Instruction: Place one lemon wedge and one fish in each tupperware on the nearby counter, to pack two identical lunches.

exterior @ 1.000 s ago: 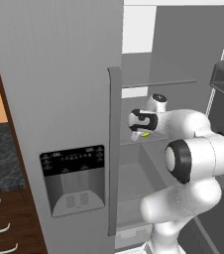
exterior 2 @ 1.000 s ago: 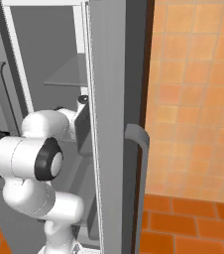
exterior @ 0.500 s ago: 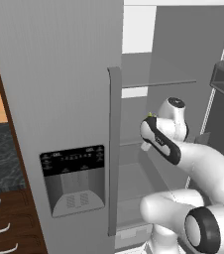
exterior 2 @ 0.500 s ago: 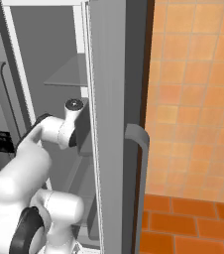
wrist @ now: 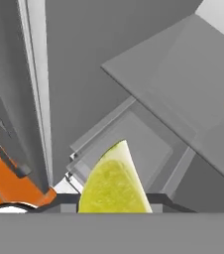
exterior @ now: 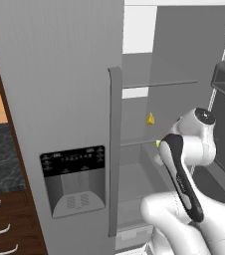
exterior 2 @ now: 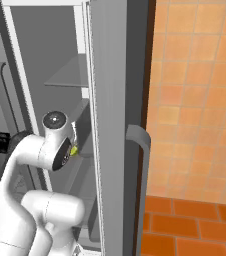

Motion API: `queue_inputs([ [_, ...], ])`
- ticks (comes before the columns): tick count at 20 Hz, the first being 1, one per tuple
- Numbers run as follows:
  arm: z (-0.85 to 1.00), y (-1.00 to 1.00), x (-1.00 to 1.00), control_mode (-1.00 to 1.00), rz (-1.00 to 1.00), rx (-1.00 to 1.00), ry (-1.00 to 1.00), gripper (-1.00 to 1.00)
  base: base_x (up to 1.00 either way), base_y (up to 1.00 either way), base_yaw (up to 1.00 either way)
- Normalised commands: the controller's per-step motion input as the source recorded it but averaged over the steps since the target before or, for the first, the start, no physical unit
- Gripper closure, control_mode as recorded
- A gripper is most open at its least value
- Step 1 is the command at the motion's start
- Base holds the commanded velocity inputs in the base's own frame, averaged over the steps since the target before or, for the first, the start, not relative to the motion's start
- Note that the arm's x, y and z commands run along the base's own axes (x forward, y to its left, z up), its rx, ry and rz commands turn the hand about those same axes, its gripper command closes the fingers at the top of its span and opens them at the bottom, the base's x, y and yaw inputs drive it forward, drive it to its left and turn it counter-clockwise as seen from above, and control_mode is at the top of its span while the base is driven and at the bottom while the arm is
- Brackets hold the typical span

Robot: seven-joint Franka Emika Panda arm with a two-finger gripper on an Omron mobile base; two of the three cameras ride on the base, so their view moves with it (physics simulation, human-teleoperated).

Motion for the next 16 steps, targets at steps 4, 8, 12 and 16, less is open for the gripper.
queue_inputs([
  [4,0.32,0.00,-1.00,-1.00,0.00,0.00,-0.06,1.00,0.00,0.00,0.00],
  [8,0.15,0.00,-0.88,-1.00,0.00,0.00,0.00,1.00,0.00,0.00,0.00],
  [12,0.00,0.00,-0.24,1.00,0.00,0.00,0.00,1.00,-0.72,0.24,0.00],
  [16,0.00,0.00,0.00,1.00,0.00,0.00,0.00,1.00,-0.43,0.95,0.00],
])
